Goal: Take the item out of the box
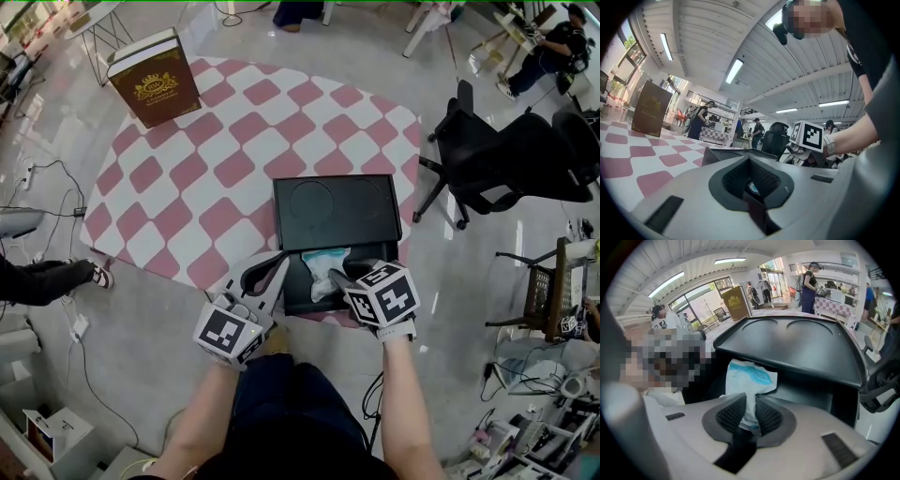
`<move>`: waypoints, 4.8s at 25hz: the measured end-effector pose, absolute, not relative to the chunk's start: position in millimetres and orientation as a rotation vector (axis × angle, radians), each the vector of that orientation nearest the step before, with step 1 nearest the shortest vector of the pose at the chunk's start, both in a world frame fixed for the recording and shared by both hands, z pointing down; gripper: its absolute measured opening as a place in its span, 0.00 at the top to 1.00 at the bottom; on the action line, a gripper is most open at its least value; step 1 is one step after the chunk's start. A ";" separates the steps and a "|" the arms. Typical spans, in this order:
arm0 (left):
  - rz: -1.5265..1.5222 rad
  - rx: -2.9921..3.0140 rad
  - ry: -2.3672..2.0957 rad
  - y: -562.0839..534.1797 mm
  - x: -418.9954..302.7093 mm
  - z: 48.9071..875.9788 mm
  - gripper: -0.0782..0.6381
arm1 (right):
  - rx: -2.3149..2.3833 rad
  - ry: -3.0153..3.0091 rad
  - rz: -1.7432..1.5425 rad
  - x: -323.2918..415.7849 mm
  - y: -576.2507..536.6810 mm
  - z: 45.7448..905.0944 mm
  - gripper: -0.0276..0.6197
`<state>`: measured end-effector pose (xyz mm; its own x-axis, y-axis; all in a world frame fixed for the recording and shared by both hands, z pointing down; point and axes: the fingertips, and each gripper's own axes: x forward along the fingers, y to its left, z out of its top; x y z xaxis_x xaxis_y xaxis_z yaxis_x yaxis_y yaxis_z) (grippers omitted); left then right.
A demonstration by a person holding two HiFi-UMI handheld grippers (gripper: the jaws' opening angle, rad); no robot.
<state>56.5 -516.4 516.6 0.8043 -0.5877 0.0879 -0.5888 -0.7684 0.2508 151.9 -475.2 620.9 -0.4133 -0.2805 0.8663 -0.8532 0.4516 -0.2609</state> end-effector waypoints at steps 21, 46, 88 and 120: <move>-0.002 2.727 -0.947 -502.1 51.0 509.3 0.88 | 0.957 -2.104 0.907 143.4 -462.6 581.0 0.87; -0.056 2.676 -1.072 -458.1 44.1 480.7 0.88 | 1.323 -2.381 0.663 170.7 -434.1 505.6 0.87; -0.110 2.760 -1.125 -353.7 31.3 403.5 0.88 | 1.667 -2.504 0.259 182.8 -332.7 402.0 0.88; -0.147 2.786 -1.142 -282.8 28.1 382.6 0.88 | 1.760 -2.542 0.039 184.3 -252.8 361.6 0.88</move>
<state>28.1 -282.8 382.6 0.7092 -0.7038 -0.0417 -0.6914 -0.7059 0.1537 184.3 -252.8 361.6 -0.3512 -0.9347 0.0553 -0.9359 0.3521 0.0075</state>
